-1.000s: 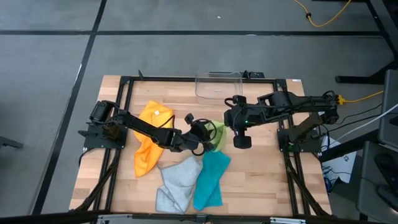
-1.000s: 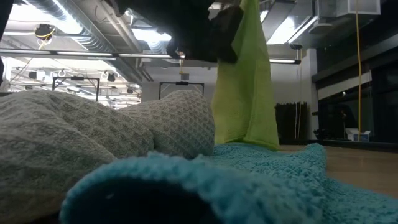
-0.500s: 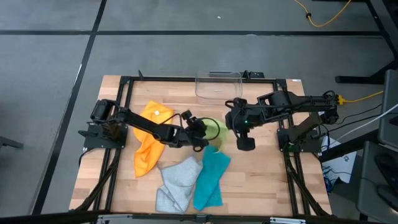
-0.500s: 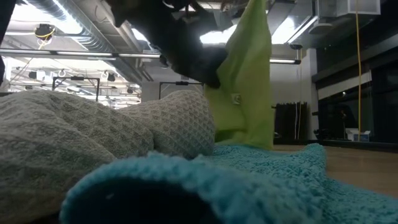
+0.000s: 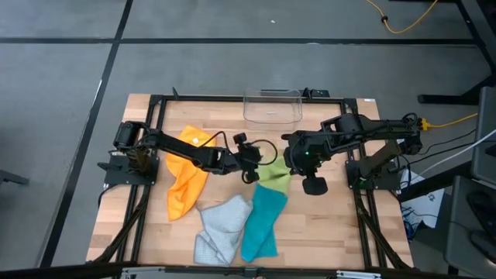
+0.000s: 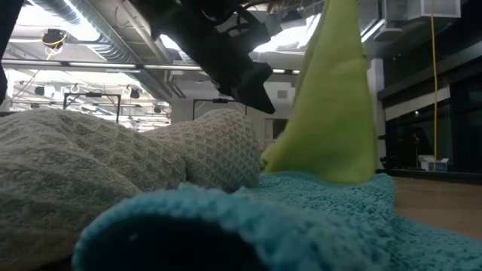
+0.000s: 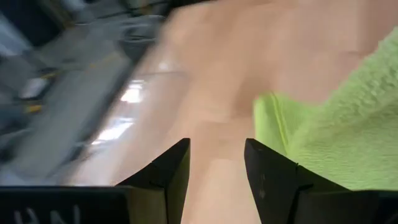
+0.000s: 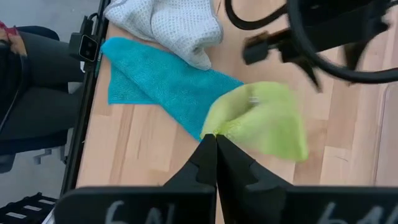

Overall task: Fold microfiber towels
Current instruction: Fold the green microfiber towel

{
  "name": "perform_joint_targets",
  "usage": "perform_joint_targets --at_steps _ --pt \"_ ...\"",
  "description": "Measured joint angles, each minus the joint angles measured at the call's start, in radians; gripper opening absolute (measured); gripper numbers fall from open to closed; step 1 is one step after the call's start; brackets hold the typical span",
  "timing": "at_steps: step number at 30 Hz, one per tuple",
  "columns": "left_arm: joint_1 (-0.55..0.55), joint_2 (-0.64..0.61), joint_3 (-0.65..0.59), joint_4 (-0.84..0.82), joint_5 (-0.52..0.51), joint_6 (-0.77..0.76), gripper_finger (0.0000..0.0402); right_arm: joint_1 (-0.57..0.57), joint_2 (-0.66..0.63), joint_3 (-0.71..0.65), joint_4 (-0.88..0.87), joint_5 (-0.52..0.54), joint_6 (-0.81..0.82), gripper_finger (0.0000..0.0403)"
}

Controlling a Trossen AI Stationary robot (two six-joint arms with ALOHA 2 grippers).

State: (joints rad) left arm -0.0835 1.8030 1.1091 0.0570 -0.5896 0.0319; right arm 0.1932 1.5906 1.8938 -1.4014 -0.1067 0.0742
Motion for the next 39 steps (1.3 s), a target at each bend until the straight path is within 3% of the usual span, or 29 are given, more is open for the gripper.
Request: perform_joint_targets --at_steps 3,7,15,25,30,35,39 --pt "-0.004 0.0 0.0 0.001 0.057 0.0 0.0147 0.0 0.0 0.0 -0.002 0.0 0.0 0.0" --pt "-0.032 -0.023 -0.001 -0.031 0.058 -0.001 0.0147 0.0 0.0 0.0 -0.013 0.0 0.002 0.0" --pt "-0.134 -0.057 0.0 -0.12 0.162 -0.174 0.0147 0.0 0.0 0.0 -0.015 0.008 0.003 0.0" --pt "-0.181 0.103 -0.001 -0.118 0.066 -0.21 0.0147 0.0 0.0 0.0 -0.004 0.034 0.0 0.0" --pt "-0.182 0.162 -0.001 -0.114 0.045 -0.163 0.0147 0.0 0.0 0.0 -0.004 0.034 0.0 0.0" --pt "-0.185 0.19 -0.001 -0.109 -0.086 -0.118 0.0145 0.0 0.0 0.0 -0.002 0.034 0.0 0.0" --pt "-0.194 0.19 -0.001 -0.041 -0.118 -0.028 0.0139 0.0 0.0 0.0 -0.002 0.034 0.0 0.0"
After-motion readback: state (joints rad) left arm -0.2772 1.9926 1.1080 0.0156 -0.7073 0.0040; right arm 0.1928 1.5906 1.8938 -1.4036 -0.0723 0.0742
